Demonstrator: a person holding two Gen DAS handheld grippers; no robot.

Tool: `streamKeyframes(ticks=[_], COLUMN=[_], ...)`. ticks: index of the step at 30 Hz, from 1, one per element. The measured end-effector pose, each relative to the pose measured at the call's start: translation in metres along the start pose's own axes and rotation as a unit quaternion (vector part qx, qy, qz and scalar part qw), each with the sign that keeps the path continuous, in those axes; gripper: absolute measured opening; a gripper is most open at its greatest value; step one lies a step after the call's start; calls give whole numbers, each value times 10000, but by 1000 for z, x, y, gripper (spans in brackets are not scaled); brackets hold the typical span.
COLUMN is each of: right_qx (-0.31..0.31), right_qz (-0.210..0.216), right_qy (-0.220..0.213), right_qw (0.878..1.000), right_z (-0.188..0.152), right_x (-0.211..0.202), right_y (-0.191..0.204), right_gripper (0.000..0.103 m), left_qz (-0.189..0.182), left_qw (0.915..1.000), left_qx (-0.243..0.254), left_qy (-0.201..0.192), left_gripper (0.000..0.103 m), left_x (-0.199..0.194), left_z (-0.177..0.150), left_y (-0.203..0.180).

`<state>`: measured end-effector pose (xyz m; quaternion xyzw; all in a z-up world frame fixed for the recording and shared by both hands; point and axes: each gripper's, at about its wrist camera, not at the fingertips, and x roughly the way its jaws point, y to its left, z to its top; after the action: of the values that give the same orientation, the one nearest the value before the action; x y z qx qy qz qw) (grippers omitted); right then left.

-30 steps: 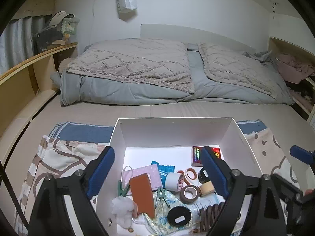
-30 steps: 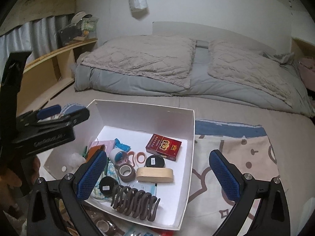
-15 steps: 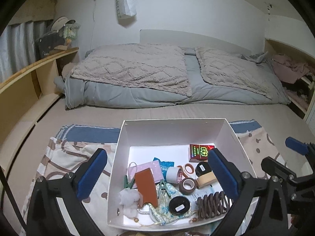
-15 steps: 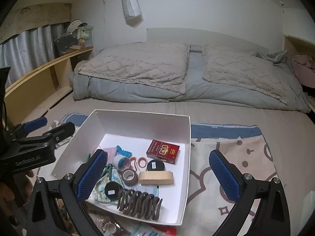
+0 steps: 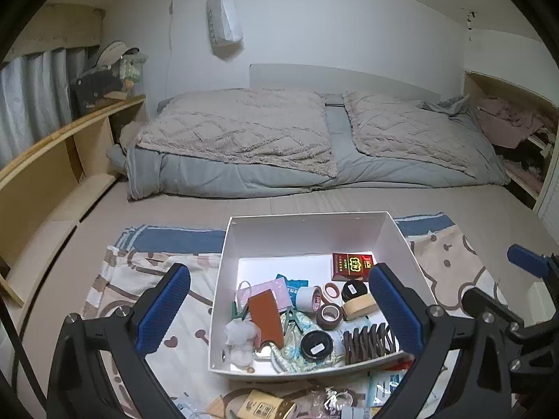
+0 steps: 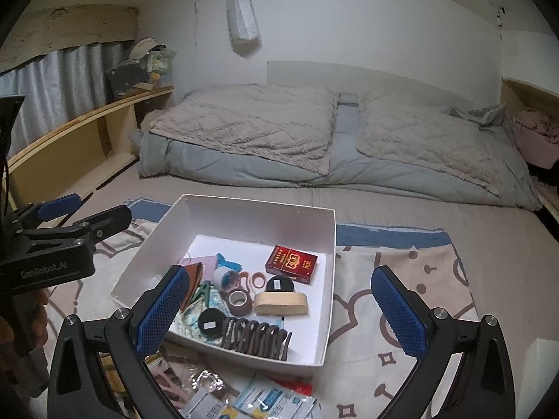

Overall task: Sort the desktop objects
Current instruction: 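Raise both open grippers up and away from the white box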

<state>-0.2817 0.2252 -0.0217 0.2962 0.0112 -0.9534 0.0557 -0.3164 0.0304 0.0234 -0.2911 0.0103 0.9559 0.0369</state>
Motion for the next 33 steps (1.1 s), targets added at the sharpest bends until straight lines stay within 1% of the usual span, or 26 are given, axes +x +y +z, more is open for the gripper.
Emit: streamKeyframes(ticks=[2, 6, 9, 15, 18, 22, 26, 33], right_qx=[16, 41, 59, 18, -55, -7, -15, -100], right_qz=[12, -5, -58, -133, -186, -127, -96, -100], right_qy=[-28, -110, -164, -209, -250, -257, -309, -367], right_qw=[10000, 9999, 9998, 9997, 9995, 9996, 9995, 9992], right_z=[0, -1, -4, -13, -18, -22, -28, -41], right_x=[-8, -22, -33, -55, -70, -86, -104, -128], right_y=[2, 6, 6, 5, 6, 7, 10, 15], right_gripper=[103, 103, 103, 103, 103, 103, 103, 103], left_qz=[-1, -115, -90, 39, 26, 18, -90, -159], left_qw=[10000, 9999, 9999, 9997, 9996, 9995, 9993, 9987], left_qx=[19, -55, -86, 4, 33, 67, 47, 40], left_qy=[-29, -41, -104, -242, -262, -292, -367, -477], left_gripper=[103, 103, 103, 103, 103, 103, 103, 103], left_x=[-9, -26, -40, -68, -80, -99, -117, -147], left_z=[-2, -9, -14, -23, -27, -32, -36, -44], left_y=[1, 6, 11, 15, 16, 17, 16, 12])
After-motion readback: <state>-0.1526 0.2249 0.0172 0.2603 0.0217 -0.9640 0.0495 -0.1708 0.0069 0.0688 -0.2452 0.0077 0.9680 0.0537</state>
